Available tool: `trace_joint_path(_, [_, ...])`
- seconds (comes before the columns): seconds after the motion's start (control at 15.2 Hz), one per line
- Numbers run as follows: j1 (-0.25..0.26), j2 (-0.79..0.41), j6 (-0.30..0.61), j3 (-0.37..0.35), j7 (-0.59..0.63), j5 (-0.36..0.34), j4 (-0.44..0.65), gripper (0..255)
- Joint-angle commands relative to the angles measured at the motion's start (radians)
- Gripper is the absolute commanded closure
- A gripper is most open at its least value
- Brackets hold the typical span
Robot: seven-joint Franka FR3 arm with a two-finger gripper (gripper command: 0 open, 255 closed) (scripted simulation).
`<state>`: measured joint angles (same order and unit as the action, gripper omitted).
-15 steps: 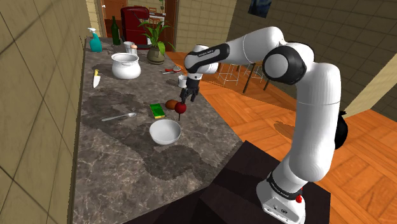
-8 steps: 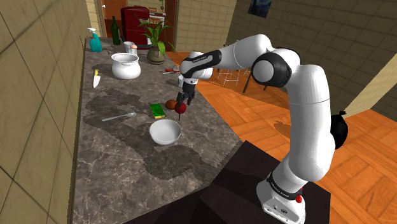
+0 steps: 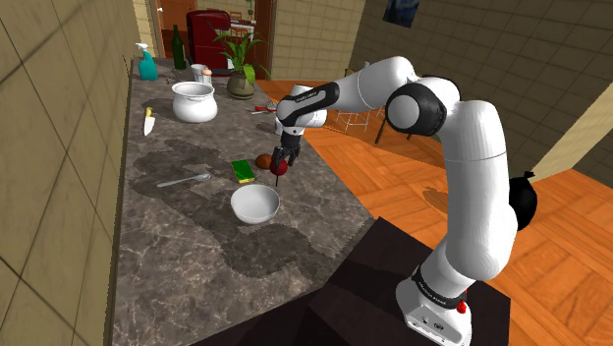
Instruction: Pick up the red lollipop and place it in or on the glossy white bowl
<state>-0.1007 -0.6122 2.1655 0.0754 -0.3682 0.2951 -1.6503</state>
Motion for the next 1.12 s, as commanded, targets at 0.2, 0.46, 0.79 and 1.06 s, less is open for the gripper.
trace_joint_path(0.2, [0.000, 0.000, 0.000, 0.000, 0.000, 0.000, 0.000, 255])
trace_joint_path(0.46, [0.000, -0.001, 0.000, 0.000, 0.000, 0.000, 0.001, 255])
trace_joint_path(0.79, [0.000, 0.008, -0.009, 0.001, 0.002, -0.002, 0.001, 255])
trace_joint_path(1.06, [0.002, 0.039, -0.046, 0.005, 0.013, -0.009, 0.009, 255])
